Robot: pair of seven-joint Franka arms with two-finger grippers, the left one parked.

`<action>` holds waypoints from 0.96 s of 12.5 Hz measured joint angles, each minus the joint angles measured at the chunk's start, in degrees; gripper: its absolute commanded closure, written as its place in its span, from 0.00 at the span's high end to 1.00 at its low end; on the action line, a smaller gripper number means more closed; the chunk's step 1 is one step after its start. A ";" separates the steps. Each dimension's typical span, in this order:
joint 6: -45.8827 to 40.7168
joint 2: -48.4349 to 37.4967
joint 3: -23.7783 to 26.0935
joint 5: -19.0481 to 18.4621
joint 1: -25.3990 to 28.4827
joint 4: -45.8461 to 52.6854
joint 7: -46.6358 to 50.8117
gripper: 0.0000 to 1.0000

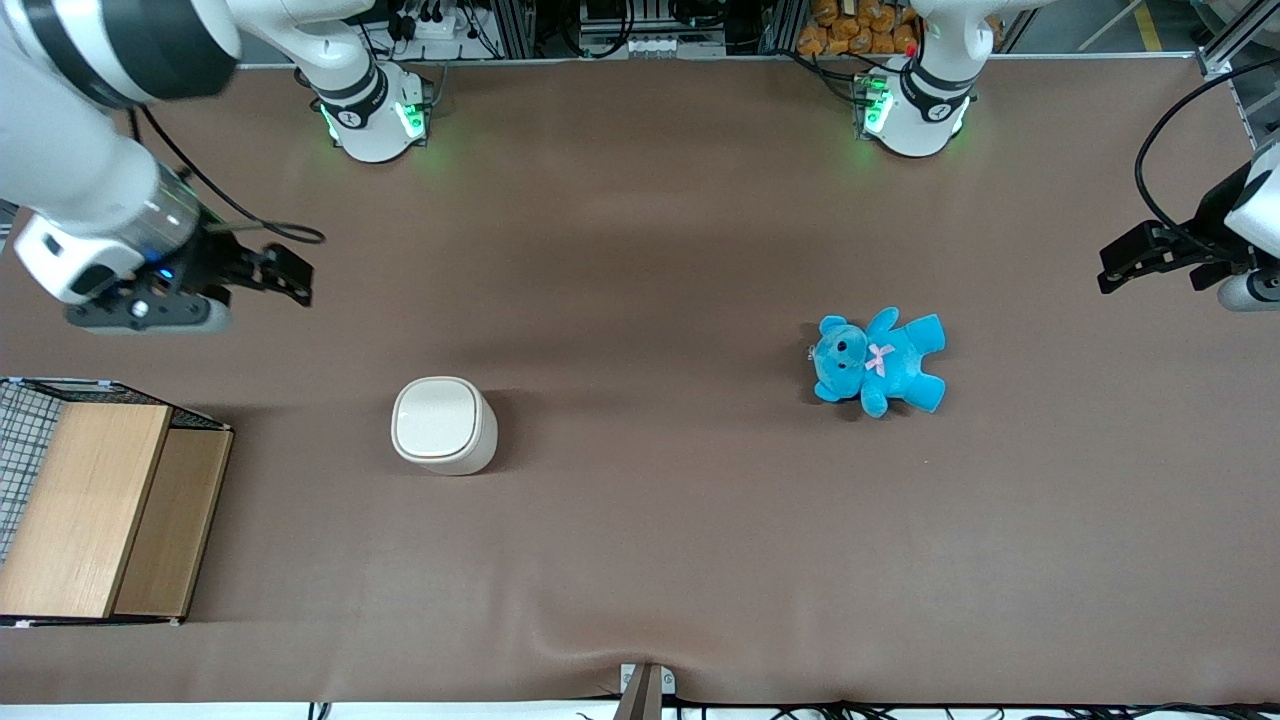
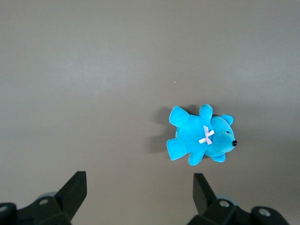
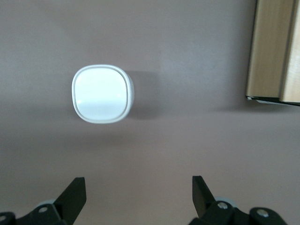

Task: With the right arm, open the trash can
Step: 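Move the right gripper over the white trash can lid and lower it, then lower the right gripper onto the lid edge and catch its rim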

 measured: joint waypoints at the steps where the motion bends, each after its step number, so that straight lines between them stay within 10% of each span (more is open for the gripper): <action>1: 1.85 0.84 0.07 0.00 0.44 -0.93 0.83 0.45; 7: 8.94 8.12 0.12 -3.68 4.22 -1.92 5.12 0.00; 12: 12.70 13.09 -2.23 -6.78 9.77 -1.86 6.47 0.00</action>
